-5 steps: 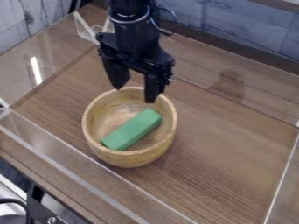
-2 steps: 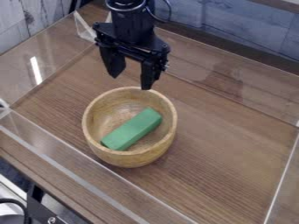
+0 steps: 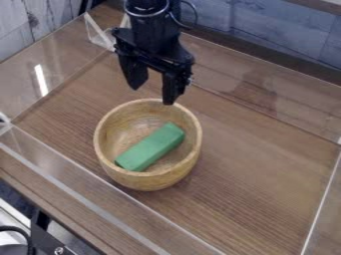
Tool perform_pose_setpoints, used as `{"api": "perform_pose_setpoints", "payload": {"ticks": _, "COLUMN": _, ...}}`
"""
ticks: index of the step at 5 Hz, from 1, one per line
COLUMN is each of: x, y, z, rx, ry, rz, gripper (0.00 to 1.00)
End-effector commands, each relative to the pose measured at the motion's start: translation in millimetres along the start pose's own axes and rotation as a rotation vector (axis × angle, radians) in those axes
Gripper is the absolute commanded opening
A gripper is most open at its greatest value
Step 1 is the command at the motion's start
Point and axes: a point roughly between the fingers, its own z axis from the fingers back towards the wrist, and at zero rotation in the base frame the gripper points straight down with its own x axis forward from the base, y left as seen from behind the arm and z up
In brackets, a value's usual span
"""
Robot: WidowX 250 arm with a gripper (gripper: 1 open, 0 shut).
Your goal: Put green stick into wooden bowl
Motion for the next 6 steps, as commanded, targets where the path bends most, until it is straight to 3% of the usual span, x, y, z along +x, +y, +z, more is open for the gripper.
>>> {"api": "perform_pose_setpoints", "payload": {"ticks": 1, "x": 6.8, "y": 5, "z": 14.6, "rx": 0.005, "ry": -0.041, "rz": -0.026, "gripper": 1.0}}
{"api": "perform_pose_setpoints", "payload": {"ticks": 2, "x": 10.7, "y": 12, "z": 25.2, "rx": 0.023, "ry": -0.047, "rz": 0.101, "gripper": 1.0}}
{"api": "perform_pose_setpoints", "payload": {"ticks": 3, "x": 12.0, "y": 13, "z": 27.3, "rx": 0.025, "ry": -0.039, "rz": 0.157, "gripper": 1.0}}
{"api": "perform_pose_setpoints", "payload": {"ticks": 5, "x": 1.7, "y": -16, "z": 7.3, "rx": 0.007, "ry": -0.023, "rz": 0.052, "gripper": 1.0}}
{"api": "perform_pose_setpoints", "payload": {"ticks": 6, "x": 7.1, "y": -6, "z": 16.7, "rx": 0.011, "ry": -0.028, "rz": 0.064, "gripper": 1.0}}
